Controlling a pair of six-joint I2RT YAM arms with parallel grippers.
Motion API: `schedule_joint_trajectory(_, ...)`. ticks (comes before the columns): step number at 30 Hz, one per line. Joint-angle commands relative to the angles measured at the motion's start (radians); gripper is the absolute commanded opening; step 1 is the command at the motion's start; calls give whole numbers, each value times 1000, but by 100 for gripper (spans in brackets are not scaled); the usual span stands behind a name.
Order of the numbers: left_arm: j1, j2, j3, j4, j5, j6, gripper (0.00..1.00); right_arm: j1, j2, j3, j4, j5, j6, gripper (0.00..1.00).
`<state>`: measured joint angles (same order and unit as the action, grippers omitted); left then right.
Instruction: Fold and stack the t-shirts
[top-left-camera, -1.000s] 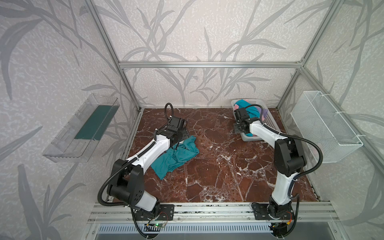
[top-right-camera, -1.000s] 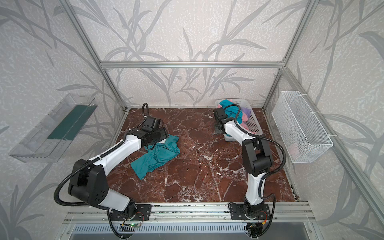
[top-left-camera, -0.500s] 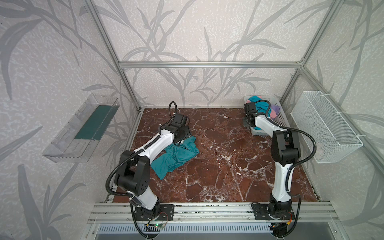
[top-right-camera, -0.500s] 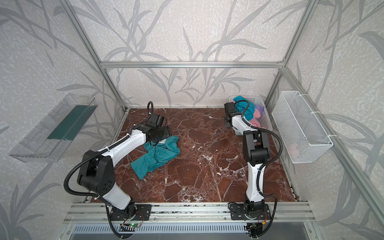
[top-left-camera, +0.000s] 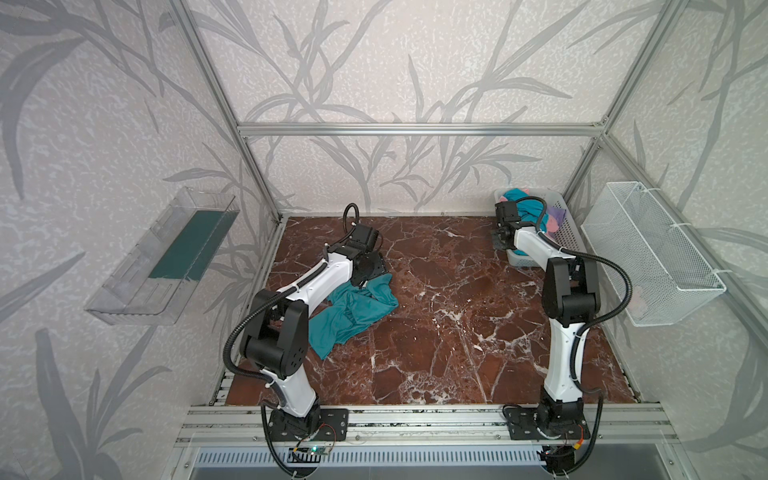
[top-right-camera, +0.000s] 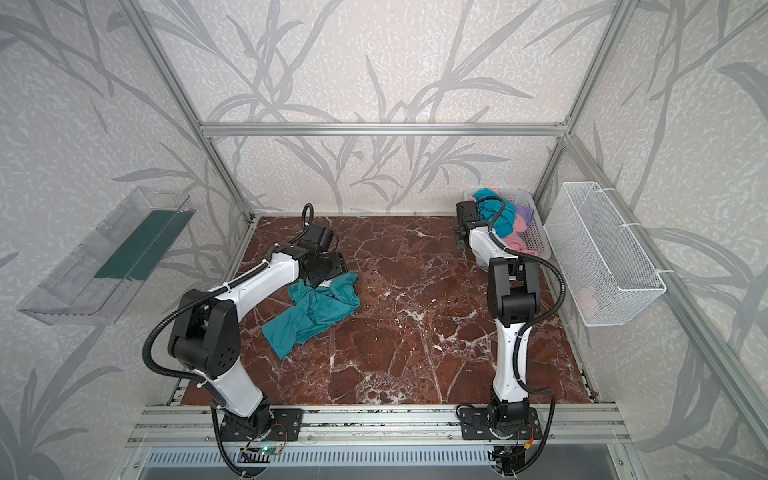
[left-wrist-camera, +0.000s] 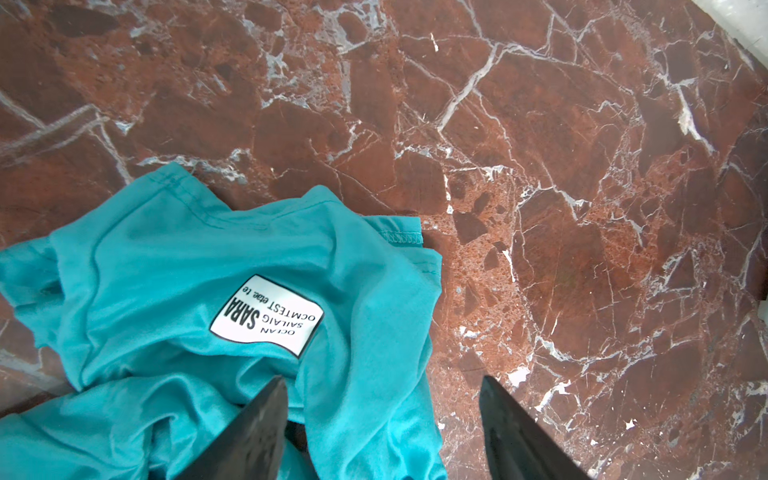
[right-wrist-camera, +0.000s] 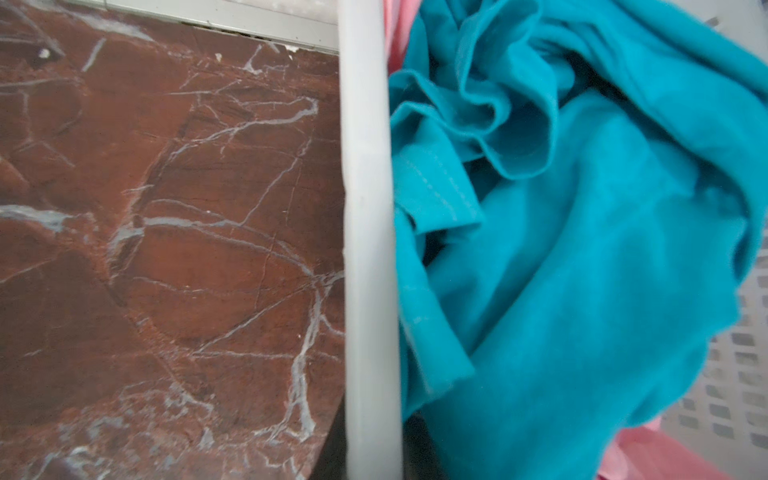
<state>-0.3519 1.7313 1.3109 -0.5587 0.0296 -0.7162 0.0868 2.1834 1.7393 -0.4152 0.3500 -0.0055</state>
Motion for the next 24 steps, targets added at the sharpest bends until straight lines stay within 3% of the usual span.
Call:
schedule_joint_trajectory(1,5,7,39,-45,-2,-3,75,-45,24,-16,-19,-68,62,14)
schedule_joint_trajectory(5,4,5,40,-51,-3,-5,79,-45,6,-28,-18,-98,50,19)
schedule_joint_trajectory(9,4,-13,27,-51,-2,-11,83,-44,-39,-68,-3,-141,67,41)
schedule_joint_trajectory(10,3,-22,23,-53,-3,-11,92,-44,-53,-79,-3,-144,75,48)
schedule_joint_trajectory(12,2,-44,14,-55,-7,-8,97,-42,-90,-103,-5,-155,87,58)
schedule_joint_trajectory(17,2,-137,-36,-78,-58,8,99,-6,-246,-254,70,-108,105,75)
schedule_joint_trajectory(24,4,-312,-180,-121,-185,20,99,143,-556,-484,149,65,133,82)
